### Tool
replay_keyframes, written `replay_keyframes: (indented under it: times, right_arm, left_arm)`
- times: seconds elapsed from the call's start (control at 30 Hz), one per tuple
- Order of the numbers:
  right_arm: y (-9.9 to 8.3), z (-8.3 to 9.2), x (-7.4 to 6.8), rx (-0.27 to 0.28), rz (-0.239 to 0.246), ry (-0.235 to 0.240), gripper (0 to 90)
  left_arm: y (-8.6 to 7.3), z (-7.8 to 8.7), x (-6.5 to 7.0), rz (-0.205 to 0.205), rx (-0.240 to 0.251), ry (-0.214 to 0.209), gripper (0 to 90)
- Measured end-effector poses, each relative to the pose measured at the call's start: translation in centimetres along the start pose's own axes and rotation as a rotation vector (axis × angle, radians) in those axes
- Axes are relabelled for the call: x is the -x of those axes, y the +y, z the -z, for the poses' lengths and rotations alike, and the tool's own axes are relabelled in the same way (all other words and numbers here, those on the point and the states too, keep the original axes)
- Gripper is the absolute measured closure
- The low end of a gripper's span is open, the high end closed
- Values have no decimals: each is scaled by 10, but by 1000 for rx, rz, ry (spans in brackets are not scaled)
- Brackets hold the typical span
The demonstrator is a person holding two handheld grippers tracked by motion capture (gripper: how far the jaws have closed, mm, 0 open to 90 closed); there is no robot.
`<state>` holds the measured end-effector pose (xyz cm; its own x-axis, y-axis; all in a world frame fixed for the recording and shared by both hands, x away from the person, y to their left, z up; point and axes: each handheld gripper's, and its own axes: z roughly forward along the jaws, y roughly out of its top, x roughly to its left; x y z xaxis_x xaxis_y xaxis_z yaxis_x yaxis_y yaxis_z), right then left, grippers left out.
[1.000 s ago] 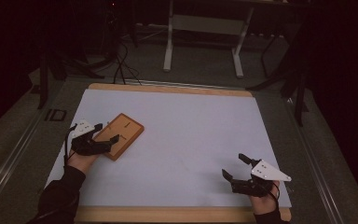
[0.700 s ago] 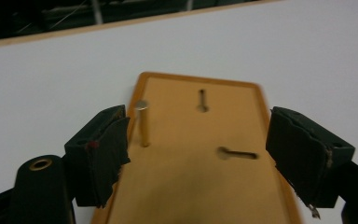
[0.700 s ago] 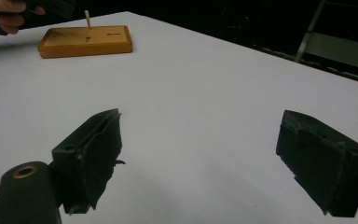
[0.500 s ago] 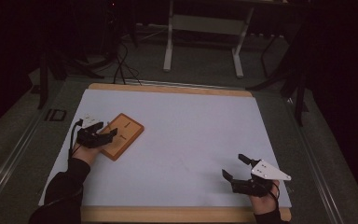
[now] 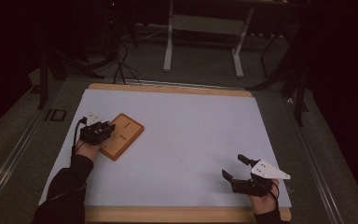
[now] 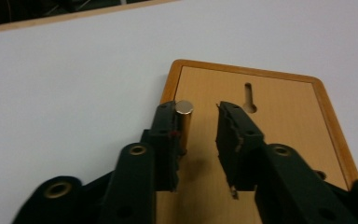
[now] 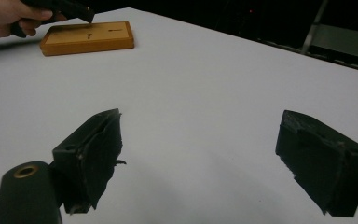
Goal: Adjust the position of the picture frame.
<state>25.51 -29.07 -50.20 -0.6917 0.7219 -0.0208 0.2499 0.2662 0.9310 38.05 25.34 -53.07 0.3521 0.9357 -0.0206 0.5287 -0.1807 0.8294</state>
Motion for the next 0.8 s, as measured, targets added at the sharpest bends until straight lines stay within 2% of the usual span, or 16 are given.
replay_keyframes:
  times: [0.17,0.2,0.27,0.53,0.67,0.73,0.8]
  right_arm:
    - [0,0,0,-2,1,2,141]
    - [0,0,0,-2,-1,2,141]
    - [0,0,0,-2,-3,2,141]
    - [0,-1,0,-6,-5,8,142]
    - [0,-1,0,-4,-7,10,142]
    - [-1,-1,0,-9,-5,12,142]
    - [0,-2,0,-10,-5,14,142]
  left_arm:
    - [-2,-2,-1,-5,8,-1,717]
    - [-4,-3,-1,4,23,-4,715]
    - [-4,-4,-1,8,22,-6,716]
    - [-9,-10,0,12,29,20,737]
    - [-9,-12,2,0,31,32,739]
    - [-8,-12,1,11,33,52,788]
    - [-8,-12,0,19,35,49,830]
